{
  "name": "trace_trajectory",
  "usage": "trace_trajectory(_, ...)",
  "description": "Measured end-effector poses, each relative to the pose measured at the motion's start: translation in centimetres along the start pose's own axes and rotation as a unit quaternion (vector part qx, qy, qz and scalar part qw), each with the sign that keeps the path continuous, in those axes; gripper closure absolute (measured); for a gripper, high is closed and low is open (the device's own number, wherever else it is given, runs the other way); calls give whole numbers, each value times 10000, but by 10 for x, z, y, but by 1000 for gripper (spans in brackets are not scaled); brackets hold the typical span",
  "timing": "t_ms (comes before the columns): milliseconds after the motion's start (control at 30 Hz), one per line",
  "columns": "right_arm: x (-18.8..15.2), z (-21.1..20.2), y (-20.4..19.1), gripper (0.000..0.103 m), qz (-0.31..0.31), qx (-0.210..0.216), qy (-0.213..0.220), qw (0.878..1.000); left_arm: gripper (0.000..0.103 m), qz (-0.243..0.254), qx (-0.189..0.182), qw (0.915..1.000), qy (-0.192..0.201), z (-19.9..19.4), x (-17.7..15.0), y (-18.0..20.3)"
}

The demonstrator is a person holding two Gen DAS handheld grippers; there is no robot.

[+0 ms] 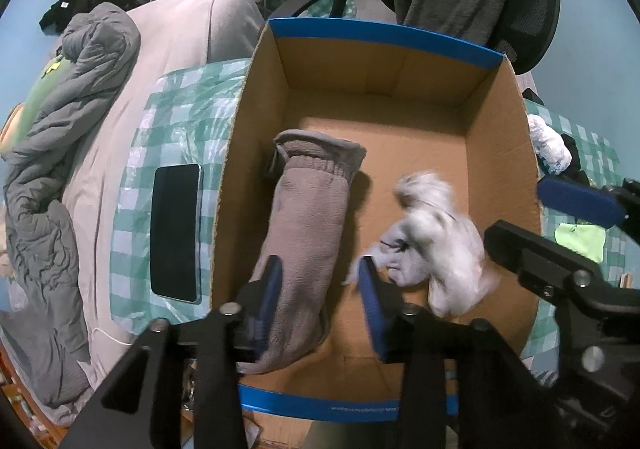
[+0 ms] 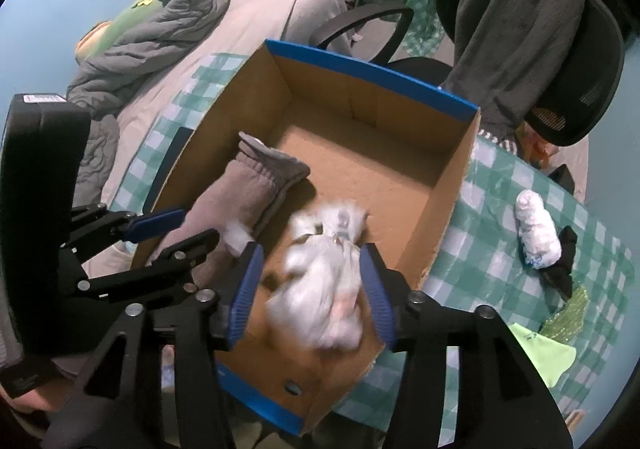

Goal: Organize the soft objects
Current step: 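Open the right gripper to drop the bags while the left releases the bottle into the box, then move both tools back over the table toward the light green cloth and scrubber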

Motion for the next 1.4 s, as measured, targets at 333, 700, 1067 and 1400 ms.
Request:
trace_trajectory(333, -6, -15, 13, 43, 80, -182, 108, 9997, 53, 61, 66, 9999, 81, -10, -6, 1)
trace_trajectory(700, -18, -31, 34, 33, 273, -351, 181, 9989, 46, 175, 62, 9997, 186, -27, -6, 17)
trace_trajectory(1067, -36, -44, 64, 30, 494, -496, 186, 9974, 45, 338, -7, 9994, 115, -31, -9, 49)
trace_trajectory(1400, -57, -54, 99, 26, 731, -583, 165, 9955, 39, 565, -41, 9983, 118, -34, -8, 86)
Point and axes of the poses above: each gripper's, at about its wrist camera, not at the fingertips, and z roughly the way its jaws point, y to its right, x to its top, the point moved 6 cm from there along z, roughly the way its jaws point, and after that the axes turned 3 degrees about -z, right-handed, at the moved point
